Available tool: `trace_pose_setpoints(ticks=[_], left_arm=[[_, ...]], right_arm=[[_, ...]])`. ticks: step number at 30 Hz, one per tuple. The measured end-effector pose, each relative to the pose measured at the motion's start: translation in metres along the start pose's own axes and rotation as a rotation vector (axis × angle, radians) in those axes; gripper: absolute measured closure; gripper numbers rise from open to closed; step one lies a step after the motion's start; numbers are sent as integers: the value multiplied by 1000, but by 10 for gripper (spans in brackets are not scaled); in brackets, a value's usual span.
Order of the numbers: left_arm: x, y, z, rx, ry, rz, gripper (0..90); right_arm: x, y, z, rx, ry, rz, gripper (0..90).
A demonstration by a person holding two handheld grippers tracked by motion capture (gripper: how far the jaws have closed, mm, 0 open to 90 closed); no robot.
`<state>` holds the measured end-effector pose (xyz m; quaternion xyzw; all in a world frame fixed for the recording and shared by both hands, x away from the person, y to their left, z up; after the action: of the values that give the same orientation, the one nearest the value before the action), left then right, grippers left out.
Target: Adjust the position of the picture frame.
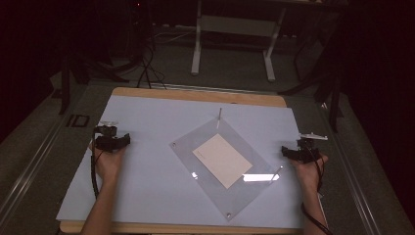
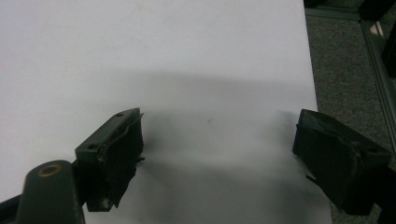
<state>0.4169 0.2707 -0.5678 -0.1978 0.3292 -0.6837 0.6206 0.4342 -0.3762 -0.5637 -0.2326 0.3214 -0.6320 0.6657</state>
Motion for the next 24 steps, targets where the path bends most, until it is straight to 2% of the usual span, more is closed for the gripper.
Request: trace_pose_setpoints(ticks=[4, 5, 6, 7, 10, 15, 17, 22, 24], left_arm=[[6, -4, 3, 23, 49, -21, 453], [6, -4, 3, 23, 49, -21, 475], [9, -7, 5, 42, 69, -32, 475], [10, -8, 6, 46, 77, -37, 484], [14, -12, 9, 68, 91, -63, 489], [18, -17, 14, 97, 103, -107, 504], [20, -17, 14, 95, 114, -127, 517], [30, -22, 20, 105, 164, -167, 547], [30, -22, 20, 105, 164, -167, 547]], right_arm=[[0, 0, 0, 6, -4, 7, 157], [0, 0, 0, 6, -4, 7, 157], [0, 0, 0, 2, -2, 3, 166], [-3, -2, 0, 8, -24, 18, 237], [-5, -3, 0, 13, -42, 11, 252], [-7, -4, 0, 14, -53, 31, 348], [-9, -4, 1, 14, -68, 35, 385], [-11, -5, 1, 5, -69, 70, 472], [-11, -7, 1, 8, -64, 87, 472]])
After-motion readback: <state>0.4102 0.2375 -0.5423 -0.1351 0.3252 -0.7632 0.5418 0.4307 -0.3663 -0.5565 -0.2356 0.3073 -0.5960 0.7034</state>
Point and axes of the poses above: each handheld gripper's, and its own axes: y roughly forward along the jaws, z roughly out of its top, x roughly to its right, the point moved 4 cm from there along y, roughly forward along the jaws, and after that the axes turned 12 degrees about y, right-handed, at the moved point
